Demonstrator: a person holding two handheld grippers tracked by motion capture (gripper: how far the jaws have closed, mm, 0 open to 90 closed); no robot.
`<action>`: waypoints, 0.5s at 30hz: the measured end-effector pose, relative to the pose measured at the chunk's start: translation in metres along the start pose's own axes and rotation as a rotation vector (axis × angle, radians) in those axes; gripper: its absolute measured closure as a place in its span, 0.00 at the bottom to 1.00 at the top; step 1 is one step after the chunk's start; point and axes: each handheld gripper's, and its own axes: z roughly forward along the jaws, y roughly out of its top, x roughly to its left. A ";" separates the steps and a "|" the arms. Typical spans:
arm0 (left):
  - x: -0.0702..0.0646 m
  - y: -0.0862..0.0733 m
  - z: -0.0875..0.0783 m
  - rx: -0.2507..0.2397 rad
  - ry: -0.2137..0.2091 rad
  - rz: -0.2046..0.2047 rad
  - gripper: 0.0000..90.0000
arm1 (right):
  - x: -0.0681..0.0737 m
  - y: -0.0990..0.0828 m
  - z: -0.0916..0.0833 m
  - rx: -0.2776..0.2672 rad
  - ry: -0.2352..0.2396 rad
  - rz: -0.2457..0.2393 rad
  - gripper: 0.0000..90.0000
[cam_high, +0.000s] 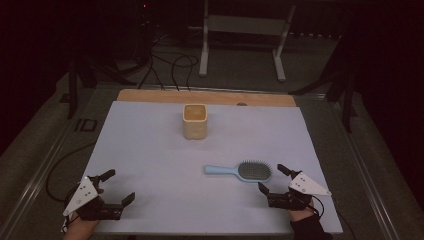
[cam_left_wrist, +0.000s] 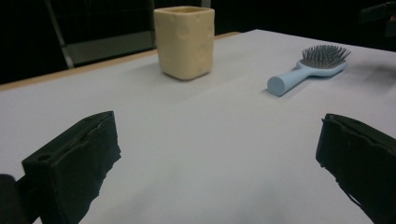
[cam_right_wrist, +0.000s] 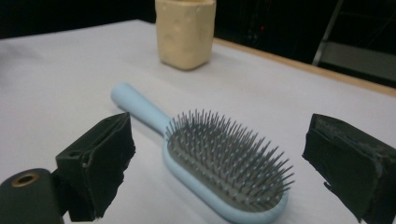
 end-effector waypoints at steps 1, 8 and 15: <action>0.000 0.000 0.000 -0.004 0.007 -0.006 0.00 | 0.001 0.000 0.001 0.016 0.004 0.003 0.09; 0.000 0.000 0.000 -0.015 0.002 -0.001 0.00 | 0.003 0.000 0.002 0.030 0.007 0.009 0.09; -0.001 -0.001 -0.001 -0.005 0.002 0.005 0.00 | 0.008 -0.003 0.008 0.049 0.016 -0.023 0.09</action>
